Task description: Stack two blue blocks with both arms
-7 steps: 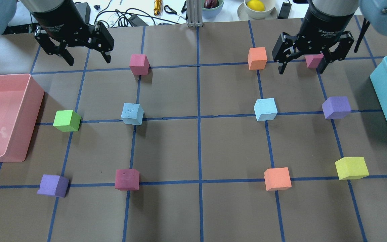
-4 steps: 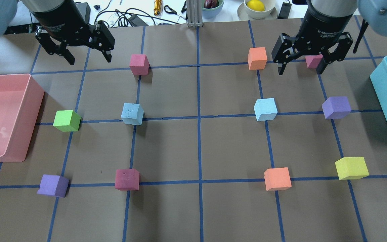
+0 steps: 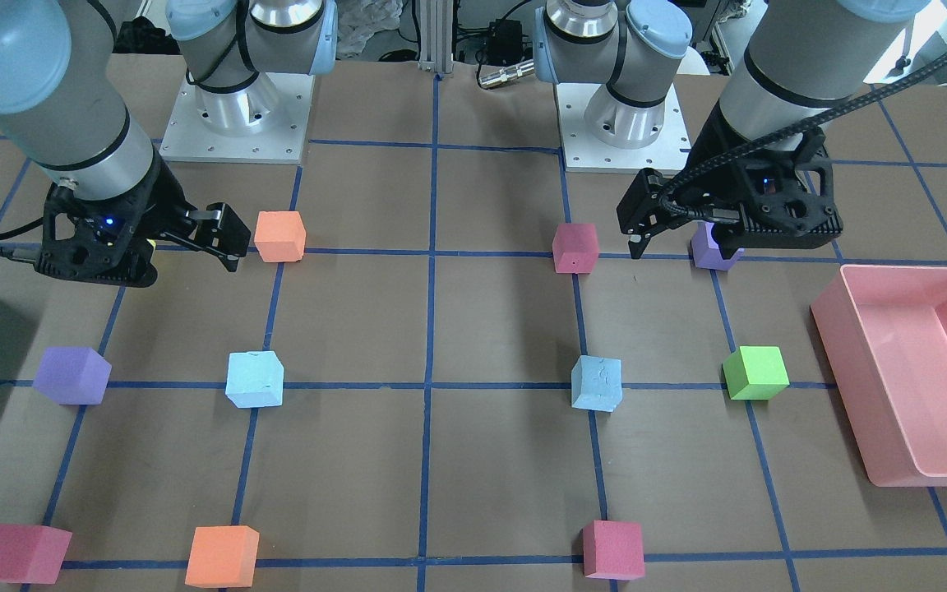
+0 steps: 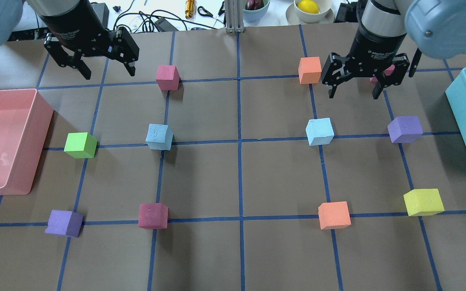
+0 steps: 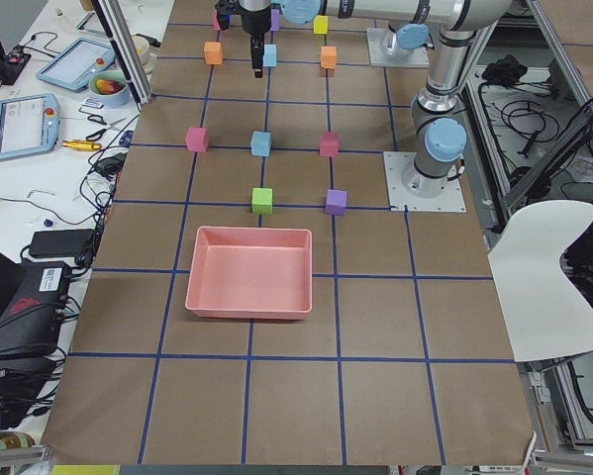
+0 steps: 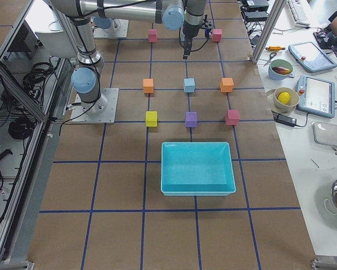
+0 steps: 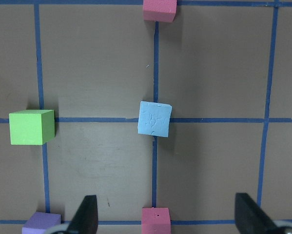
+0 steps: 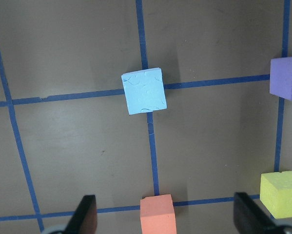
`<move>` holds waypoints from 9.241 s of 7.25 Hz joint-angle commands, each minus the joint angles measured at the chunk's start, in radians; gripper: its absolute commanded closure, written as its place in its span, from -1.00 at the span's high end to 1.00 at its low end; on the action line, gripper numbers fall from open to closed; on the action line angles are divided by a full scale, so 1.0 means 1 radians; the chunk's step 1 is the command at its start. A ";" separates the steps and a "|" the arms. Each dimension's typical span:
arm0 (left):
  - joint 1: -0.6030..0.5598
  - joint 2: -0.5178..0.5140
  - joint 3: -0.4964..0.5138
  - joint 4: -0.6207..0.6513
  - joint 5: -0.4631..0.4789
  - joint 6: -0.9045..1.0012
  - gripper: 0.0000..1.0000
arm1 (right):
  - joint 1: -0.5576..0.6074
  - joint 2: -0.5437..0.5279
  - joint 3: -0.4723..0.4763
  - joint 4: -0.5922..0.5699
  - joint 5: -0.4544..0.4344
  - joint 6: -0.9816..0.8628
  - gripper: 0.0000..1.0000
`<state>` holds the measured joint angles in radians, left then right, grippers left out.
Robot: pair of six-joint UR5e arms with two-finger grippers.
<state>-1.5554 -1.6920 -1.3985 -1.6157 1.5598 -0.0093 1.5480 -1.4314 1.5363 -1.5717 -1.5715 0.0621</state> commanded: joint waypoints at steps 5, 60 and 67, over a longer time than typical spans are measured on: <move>0.000 0.000 -0.002 0.000 0.000 -0.001 1.00 | 0.001 0.167 0.106 -0.256 -0.010 0.005 1.00; -0.456 -0.038 -0.537 0.612 -0.092 -0.478 -0.92 | 0.021 0.026 0.084 -0.121 -0.003 -0.028 1.00; -0.489 -0.052 -0.585 0.612 -0.090 -0.543 -0.92 | 0.018 -0.072 0.077 -0.114 -0.004 -0.041 1.00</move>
<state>-2.0439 -1.7433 -1.9770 -1.0045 1.4713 -0.5454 1.5682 -1.4938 1.6174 -1.6896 -1.5897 0.0283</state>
